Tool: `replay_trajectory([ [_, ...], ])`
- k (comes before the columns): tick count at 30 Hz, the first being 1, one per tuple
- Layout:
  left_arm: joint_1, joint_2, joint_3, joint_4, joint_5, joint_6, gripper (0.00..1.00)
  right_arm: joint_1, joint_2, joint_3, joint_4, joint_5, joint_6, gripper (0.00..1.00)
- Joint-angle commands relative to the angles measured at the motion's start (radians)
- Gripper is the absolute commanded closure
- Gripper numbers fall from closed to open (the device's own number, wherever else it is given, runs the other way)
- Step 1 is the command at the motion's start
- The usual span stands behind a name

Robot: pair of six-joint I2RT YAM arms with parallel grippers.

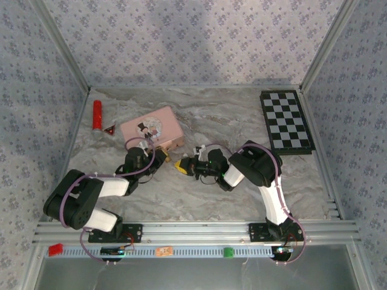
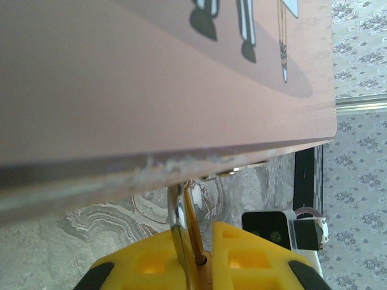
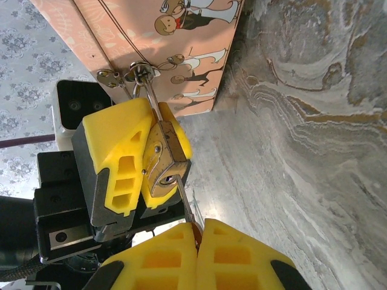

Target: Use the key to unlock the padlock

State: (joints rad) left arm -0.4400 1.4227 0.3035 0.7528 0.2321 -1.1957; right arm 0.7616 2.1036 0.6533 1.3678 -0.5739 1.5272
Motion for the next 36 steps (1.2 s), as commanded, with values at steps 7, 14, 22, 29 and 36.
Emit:
replay_trajectory([
  [7,-0.011,0.011,0.005,0.081,0.095,-0.081,0.98,0.014,-0.026,0.016,0.028,-0.020,0.008,1.00],
  [14,-0.011,0.017,0.008,0.088,0.104,-0.086,0.98,0.016,-0.022,0.029,0.028,-0.024,0.013,1.00],
  [22,-0.022,0.014,0.005,0.089,0.098,-0.085,0.99,0.016,-0.020,0.024,0.027,-0.021,0.013,1.00],
  [29,-0.029,0.007,0.005,0.089,0.093,-0.083,0.99,0.018,-0.021,0.025,0.028,-0.021,0.011,1.00],
  [36,-0.032,0.012,0.005,0.103,0.096,-0.088,0.99,0.022,-0.013,0.019,0.027,-0.006,0.008,1.00],
])
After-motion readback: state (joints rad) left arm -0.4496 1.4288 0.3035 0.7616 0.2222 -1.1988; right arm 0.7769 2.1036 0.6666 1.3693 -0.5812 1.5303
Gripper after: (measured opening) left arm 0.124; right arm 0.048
